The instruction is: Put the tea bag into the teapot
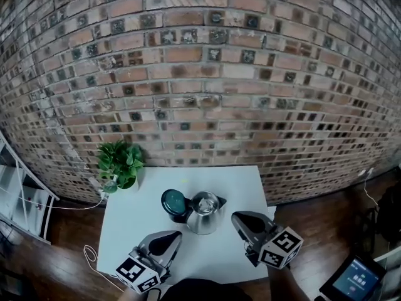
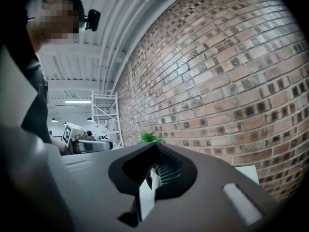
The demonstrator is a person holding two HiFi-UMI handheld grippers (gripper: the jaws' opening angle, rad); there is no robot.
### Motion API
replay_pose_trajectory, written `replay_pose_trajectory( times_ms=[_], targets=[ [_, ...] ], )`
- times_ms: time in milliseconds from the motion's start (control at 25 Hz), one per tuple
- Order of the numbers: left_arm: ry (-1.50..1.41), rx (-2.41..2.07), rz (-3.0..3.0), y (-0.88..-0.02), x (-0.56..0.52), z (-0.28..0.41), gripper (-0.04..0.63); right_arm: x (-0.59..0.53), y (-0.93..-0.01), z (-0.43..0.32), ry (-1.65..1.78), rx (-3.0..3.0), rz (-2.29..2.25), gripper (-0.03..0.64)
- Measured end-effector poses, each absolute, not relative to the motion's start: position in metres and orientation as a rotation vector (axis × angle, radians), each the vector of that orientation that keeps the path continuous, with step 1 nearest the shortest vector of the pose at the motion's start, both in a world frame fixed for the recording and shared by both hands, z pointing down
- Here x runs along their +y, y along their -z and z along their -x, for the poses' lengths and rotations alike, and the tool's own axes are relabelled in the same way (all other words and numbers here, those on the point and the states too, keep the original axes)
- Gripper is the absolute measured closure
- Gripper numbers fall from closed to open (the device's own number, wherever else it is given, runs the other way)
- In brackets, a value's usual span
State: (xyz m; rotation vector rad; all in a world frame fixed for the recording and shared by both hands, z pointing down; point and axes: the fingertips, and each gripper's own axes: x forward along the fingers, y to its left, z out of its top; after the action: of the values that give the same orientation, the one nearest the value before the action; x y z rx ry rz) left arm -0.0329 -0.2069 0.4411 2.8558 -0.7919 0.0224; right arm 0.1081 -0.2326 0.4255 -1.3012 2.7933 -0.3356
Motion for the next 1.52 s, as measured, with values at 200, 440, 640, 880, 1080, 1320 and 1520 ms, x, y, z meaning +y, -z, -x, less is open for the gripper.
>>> replay_pose_trajectory(
  times_ms=[200,440,640,880,1080,1320,1520],
  targets=[
    [-0.032,-0.807,-2.848,-0.45,-0.203,0.036,0.601,-0.215,-0.431,-0.103,0.289,2.814,1.298,0.614],
    [-0.013,-0.841,-2.845,-0.443,-0.202,0.042,0.601,-0.207,-0.419,-0.095,0.247,2.812,1.238,0.614],
    [-0.007,-0.88,-2.826,-0.444,-0.202,0.051,0.601,-0.201,-0.415,-0.086,0.233,2.828,1.189,0.614],
    [-0.008,-0.905,-2.812,-0.44,-0.198,0.058,0.601,-0.201,-0.413,-0.08,0.243,2.844,1.171,0.615],
    [-0.009,-0.902,-2.813,-0.44,-0.197,0.057,0.601,-0.198,-0.417,-0.078,0.263,2.854,1.169,0.615],
    [-0.004,-0.897,-2.812,-0.44,-0.199,0.056,0.601,-0.2,-0.419,-0.079,0.263,2.863,1.179,0.615],
    [0.001,-0.891,-2.816,-0.444,-0.2,0.052,0.601,-0.199,-0.422,-0.081,0.265,2.87,1.184,0.615]
  ],
)
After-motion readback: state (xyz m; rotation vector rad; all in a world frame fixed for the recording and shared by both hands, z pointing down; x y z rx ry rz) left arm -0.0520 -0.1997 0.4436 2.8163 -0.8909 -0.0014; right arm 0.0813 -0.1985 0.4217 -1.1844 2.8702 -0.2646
